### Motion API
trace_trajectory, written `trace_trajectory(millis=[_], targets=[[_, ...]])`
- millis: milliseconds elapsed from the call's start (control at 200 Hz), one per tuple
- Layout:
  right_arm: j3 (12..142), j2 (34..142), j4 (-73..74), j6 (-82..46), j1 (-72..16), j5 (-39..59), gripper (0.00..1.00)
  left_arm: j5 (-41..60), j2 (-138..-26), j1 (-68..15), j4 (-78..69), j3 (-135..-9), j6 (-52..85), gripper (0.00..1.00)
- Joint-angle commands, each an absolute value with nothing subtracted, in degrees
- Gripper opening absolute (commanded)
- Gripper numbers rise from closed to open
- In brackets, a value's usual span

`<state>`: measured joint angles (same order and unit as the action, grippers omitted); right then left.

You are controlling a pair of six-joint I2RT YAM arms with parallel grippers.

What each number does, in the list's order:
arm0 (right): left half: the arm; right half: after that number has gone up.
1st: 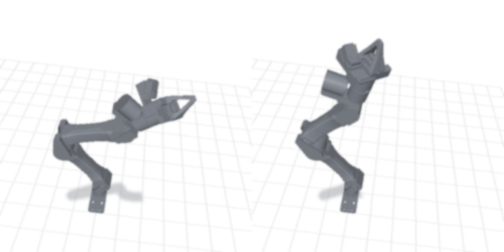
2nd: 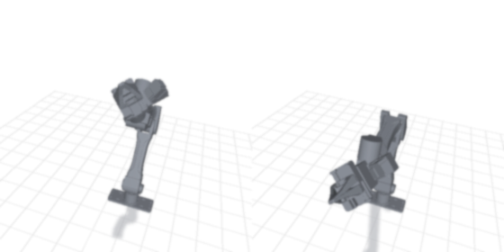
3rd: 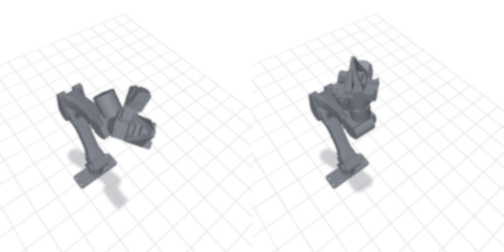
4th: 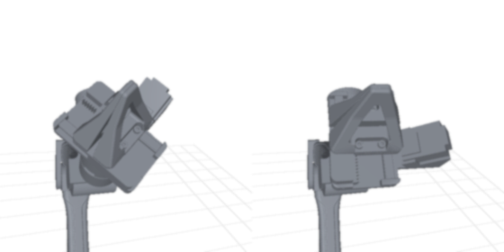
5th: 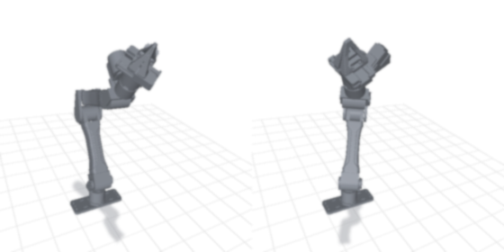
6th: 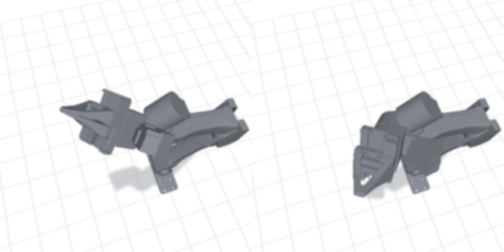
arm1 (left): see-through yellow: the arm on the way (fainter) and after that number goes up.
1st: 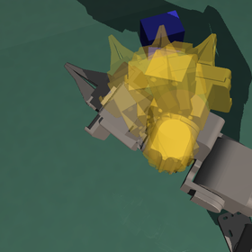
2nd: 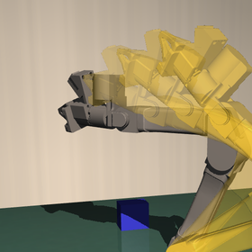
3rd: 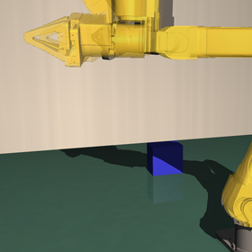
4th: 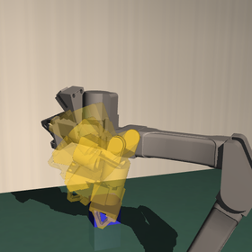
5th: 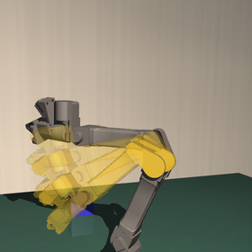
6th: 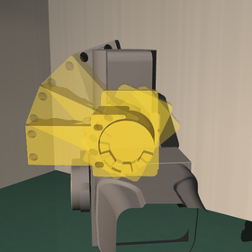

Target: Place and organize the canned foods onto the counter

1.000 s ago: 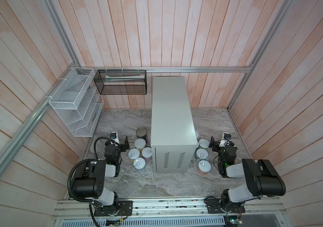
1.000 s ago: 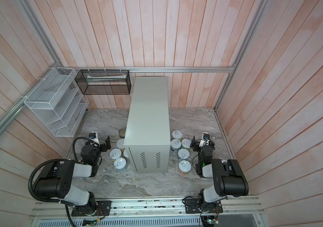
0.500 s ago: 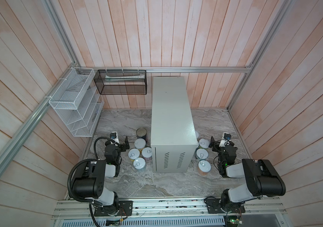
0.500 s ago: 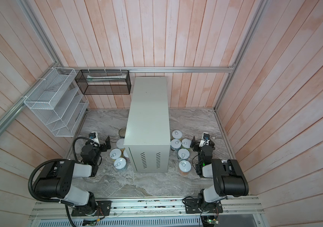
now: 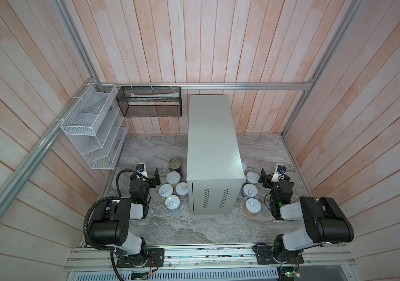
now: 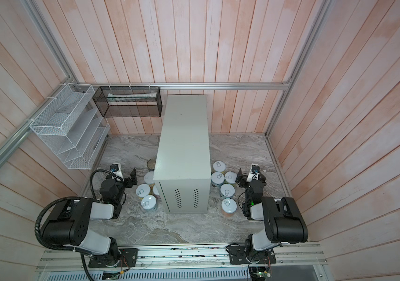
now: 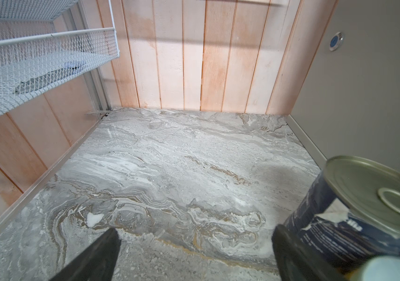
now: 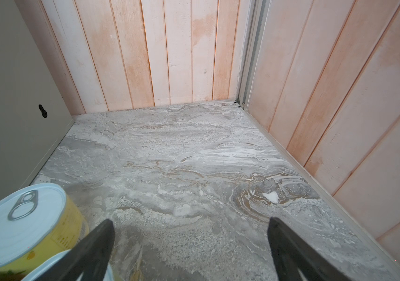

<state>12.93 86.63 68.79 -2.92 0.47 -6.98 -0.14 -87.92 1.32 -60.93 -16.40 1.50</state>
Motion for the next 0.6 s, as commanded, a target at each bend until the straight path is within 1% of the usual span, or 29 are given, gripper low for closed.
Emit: trace_trajectory(millis=[0, 255, 305, 345, 365, 400, 455, 535, 595], targets=[[13.9, 87.2, 69.6, -2.4, 0.7, -7.6, 0.98, 0.8, -88.4, 1.2, -62.5, -17.1, 0.8, 1.00], [14.0, 87.3, 69.6, -2.4, 0.7, -7.6, 0.98, 0.6, -88.2, 1.2, -63.0, -16.8, 0.8, 1.00], [13.8, 87.1, 70.3, -2.3, 0.7, -7.5, 0.98, -4.6, -86.7, 0.2, -62.3, -17.5, 1.2, 1.00], [13.5, 85.9, 72.0, -1.5, 0.0, -8.1, 0.98, -7.7, -83.4, -0.4, -53.8, -20.1, 1.3, 1.00], [14.0, 84.3, 69.9, -0.8, -0.9, -10.1, 0.98, -8.3, -81.5, -0.5, -49.3, -21.5, 1.6, 1.00], [16.7, 80.8, 61.7, 0.5, -2.5, -12.7, 0.98, -8.6, -78.9, -0.7, -44.0, -23.3, 2.2, 1.00], [22.0, 76.8, 48.5, 1.4, -3.5, -13.1, 0.98, -10.1, -75.6, -1.6, -43.2, -22.6, 3.0, 1.00], [25.2, 73.7, 41.9, -1.8, -4.4, -18.0, 0.98, -13.4, -72.1, -2.7, -42.6, -21.1, 6.4, 1.00], [26.7, 72.1, 38.2, -5.9, -4.6, -20.5, 0.98, -17.5, -71.7, -3.2, -36.9, -23.4, 11.1, 1.00]])
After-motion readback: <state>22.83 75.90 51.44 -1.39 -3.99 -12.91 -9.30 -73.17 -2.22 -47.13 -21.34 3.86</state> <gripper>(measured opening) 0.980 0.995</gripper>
